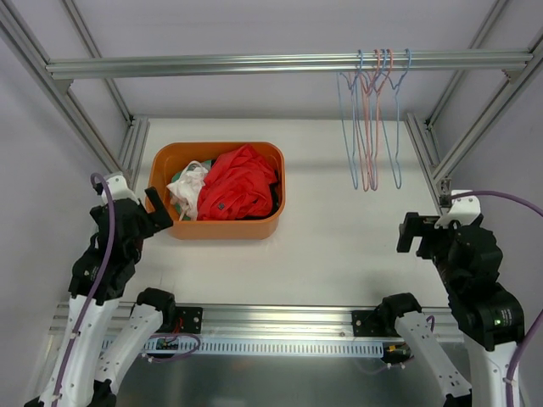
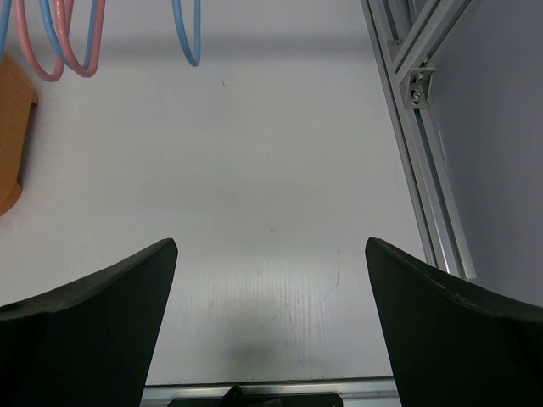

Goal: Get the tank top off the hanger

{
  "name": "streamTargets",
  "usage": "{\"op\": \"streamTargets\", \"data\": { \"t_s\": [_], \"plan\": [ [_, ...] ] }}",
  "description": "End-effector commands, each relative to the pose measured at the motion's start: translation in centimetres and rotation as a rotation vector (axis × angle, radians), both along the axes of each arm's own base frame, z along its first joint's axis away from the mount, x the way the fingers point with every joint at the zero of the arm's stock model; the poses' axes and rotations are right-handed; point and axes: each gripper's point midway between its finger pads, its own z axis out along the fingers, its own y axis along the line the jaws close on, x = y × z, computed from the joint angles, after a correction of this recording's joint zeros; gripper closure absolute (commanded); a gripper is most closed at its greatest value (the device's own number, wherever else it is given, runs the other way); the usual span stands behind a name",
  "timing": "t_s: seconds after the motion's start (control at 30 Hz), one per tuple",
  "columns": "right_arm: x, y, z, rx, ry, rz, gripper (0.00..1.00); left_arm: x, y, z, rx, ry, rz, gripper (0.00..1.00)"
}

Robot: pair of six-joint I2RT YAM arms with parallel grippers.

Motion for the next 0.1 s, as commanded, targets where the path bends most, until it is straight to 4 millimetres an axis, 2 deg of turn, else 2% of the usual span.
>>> {"op": "streamTargets", "data": {
  "t_s": [0.0, 0.07],
  "plan": [
    [1.04, 0.23, 0.62, 0.009, -0.024, -0.004, 0.01, 0.79, -0.83, 0.41, -0.006, -0.025, -0.055, 0.01],
    [1.14, 0.24, 0.44, 0.009, -0.017, -0.006, 0.00, 0.79, -0.96, 0.33, -0.006, -0.022, -0.063, 0.01]
  ]
}}
